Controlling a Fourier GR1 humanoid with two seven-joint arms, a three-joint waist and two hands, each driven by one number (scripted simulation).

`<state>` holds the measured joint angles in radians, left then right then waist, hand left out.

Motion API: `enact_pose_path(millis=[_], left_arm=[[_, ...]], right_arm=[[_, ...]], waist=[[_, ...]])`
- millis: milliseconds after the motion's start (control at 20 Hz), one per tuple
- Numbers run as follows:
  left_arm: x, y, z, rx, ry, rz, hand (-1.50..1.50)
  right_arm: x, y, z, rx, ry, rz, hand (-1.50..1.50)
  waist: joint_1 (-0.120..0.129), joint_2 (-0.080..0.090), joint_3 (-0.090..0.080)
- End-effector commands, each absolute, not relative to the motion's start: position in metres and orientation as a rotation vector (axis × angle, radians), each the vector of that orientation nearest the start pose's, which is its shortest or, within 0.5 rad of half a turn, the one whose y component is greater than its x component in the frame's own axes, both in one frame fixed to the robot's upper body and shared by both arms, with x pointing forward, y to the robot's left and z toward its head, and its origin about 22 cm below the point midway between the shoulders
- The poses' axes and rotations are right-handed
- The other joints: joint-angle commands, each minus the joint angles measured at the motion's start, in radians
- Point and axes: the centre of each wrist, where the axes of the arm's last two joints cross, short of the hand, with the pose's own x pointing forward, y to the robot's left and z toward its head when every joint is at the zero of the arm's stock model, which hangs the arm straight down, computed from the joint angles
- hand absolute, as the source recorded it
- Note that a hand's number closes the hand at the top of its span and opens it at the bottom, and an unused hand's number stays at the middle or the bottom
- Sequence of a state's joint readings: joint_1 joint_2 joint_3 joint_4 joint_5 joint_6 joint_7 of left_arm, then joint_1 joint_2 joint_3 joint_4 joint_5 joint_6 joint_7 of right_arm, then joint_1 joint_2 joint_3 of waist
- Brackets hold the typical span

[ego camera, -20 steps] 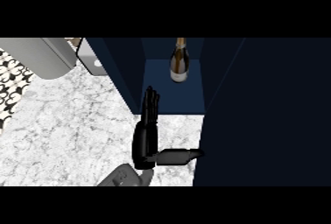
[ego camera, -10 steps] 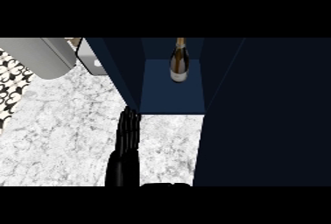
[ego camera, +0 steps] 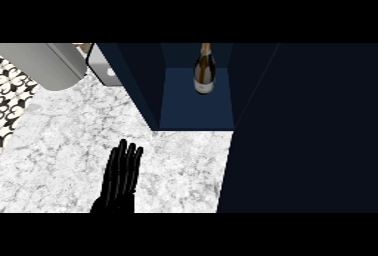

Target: Pick up the wine, place it into the cabinet and close the cabinet

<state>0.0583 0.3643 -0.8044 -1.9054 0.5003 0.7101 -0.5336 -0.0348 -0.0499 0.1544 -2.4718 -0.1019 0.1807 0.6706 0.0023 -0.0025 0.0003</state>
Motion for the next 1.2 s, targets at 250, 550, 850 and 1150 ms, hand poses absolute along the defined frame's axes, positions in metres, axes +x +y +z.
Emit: enact_pose_path(millis=[250, 550, 850, 1150], left_arm=[[0.130, 0.184, 0.023, -0.275, -1.914, 0.122, -1.50], [0.147, 0.227, 0.068, -0.246, -1.954, 0.114, -1.50], [0.150, 0.249, 0.069, -0.226, -1.976, 0.197, -1.50], [0.140, 0.274, 0.080, -0.184, -1.973, 0.203, -1.50]], right_arm=[[0.131, -0.209, 0.208, 0.383, -1.799, 0.473, 1.50], [0.125, -0.182, 0.194, 0.548, -1.655, 0.445, 1.50], [0.110, -0.178, 0.195, 0.633, -1.631, 0.596, 1.50], [0.090, -0.148, 0.197, 0.708, -1.633, 0.664, 1.50]], waist=[[0.002, 0.001, -0.001], [0.007, -0.001, -0.002], [0.003, -0.001, -0.001], [-0.001, -0.005, -0.001]])
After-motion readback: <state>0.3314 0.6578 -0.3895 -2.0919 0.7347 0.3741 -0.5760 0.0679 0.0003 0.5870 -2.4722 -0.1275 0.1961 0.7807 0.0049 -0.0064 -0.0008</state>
